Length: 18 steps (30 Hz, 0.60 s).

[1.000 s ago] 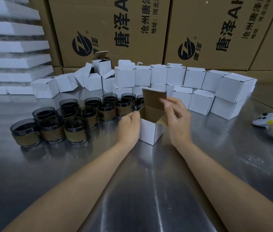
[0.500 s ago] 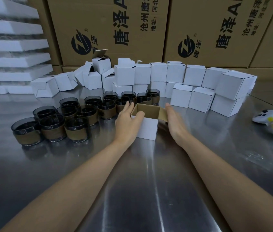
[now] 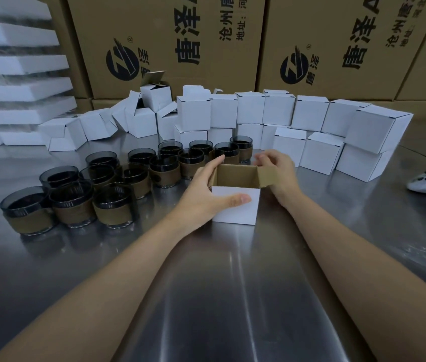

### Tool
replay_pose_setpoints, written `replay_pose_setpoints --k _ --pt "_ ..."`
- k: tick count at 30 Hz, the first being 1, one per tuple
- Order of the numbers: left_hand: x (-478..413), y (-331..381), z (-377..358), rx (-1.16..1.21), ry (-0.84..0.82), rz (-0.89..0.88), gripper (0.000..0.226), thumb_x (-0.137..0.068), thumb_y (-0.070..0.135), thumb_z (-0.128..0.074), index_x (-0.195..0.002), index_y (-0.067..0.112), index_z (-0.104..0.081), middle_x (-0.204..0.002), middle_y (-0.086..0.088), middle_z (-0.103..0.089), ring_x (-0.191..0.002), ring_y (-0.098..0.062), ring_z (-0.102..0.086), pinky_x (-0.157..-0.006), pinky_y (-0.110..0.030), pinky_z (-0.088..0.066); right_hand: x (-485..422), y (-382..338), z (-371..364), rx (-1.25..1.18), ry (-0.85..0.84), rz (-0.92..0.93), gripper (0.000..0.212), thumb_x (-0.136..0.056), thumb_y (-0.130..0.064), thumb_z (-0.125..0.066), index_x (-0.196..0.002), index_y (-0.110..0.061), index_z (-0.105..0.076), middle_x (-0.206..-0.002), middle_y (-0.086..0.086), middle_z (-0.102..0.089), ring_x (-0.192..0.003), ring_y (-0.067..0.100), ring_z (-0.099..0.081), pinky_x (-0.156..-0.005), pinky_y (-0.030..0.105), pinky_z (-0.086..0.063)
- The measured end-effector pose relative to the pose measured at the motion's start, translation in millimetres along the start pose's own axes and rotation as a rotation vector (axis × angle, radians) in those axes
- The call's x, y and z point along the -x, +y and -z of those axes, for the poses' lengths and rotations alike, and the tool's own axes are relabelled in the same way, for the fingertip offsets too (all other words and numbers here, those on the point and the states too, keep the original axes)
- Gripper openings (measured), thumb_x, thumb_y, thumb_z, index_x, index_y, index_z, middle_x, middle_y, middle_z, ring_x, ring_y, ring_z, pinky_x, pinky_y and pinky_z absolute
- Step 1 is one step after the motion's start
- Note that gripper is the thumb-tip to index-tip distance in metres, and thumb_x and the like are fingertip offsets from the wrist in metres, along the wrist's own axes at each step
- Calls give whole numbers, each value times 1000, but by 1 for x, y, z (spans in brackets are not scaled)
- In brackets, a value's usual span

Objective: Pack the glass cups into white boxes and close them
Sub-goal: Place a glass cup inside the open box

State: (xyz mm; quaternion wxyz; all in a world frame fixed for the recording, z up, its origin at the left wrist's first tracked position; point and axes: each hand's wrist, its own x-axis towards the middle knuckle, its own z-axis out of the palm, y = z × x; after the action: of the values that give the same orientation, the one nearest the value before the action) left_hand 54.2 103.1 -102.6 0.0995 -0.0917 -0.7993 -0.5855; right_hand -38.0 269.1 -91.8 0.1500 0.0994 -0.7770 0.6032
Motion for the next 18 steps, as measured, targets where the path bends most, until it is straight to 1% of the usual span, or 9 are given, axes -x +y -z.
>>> replay_pose_setpoints --k 2,4,7,10,12,14,15,16,18 --pt "-1 -1 -2 -13 27 -18 109 -51 51 -83 -147 33 -35 -136 16 -42 -113 21 -44 -92 -4 -37 -13 7 -6 41 90 55 20 -89 8 -48 -100 7 -65 -81 12 -58 -59 -7 -50 -58 4 -38" --pt "-4 -2 -4 -37 47 -22 112 -49 56 -81 -148 35 -32 -128 25 -39 -106 29 -40 -85 2 -35 -31 13 -15 103 67 72 34 -87 12 -44 -117 6 -60 -100 14 -56 -74 -10 -52 -68 5 -40" --pt "-9 -4 -8 -59 67 -1 121 -50 61 -85 -151 36 -23 -135 20 -36 -121 12 -41 -95 -8 -32 -58 15 -29 317 -33 140 49 -92 3 -45 -139 -8 -46 -139 15 -43 -122 20 -46 -97 26 -37" --pt "-13 -7 -8 -83 105 18 130 -49 62 -83 -154 35 -12 -149 17 -30 -134 1 -32 -103 -19 -27 -75 24 -37 492 -89 146 42 -96 -9 -43 -138 -11 -47 -151 7 -33 -135 25 -35 -102 29 -32" --pt "-15 -8 -8 -106 145 24 135 -47 65 -84 -155 32 -9 -153 15 -27 -134 2 -30 -101 -18 -25 -77 32 -36 547 -90 171 44 -94 -1 -43 -137 -4 -48 -154 12 -29 -133 15 -39 -103 27 -38" --pt "-17 -9 -8 -130 183 28 129 -53 61 -83 -155 29 -11 -153 14 -26 -131 3 -30 -100 -18 -25 -72 34 -31 499 -37 196 40 -96 -5 -44 -135 -2 -48 -147 14 -39 -102 -11 -51 -82 8 -42" --pt "-18 -9 -8 -139 201 28 125 -57 58 -84 -155 27 -13 -153 13 -26 -131 1 -30 -100 -19 -26 -67 33 -28 560 14 230 38 -96 -12 -45 -134 -6 -50 -144 9 -43 -89 -14 -53 -74 8 -41" --pt "-19 -9 -8 -147 219 29 123 -59 56 -84 -155 26 -14 -152 12 -27 -132 0 -31 -100 -19 -27 -61 31 -25 616 38 252 36 -95 -18 -45 -130 -13 -52 -143 2 -44 -88 -9 -54 -75 15 -40" --pt "-19 -8 -7 -157 258 34 119 -62 53 -85 -154 23 -17 -150 10 -30 -132 -3 -34 -102 -20 -30 -44 24 -20 578 55 215 28 -92 -20 -49 -119 -17 -56 -148 -2 -38 -112 7 -50 -87 27 -38"
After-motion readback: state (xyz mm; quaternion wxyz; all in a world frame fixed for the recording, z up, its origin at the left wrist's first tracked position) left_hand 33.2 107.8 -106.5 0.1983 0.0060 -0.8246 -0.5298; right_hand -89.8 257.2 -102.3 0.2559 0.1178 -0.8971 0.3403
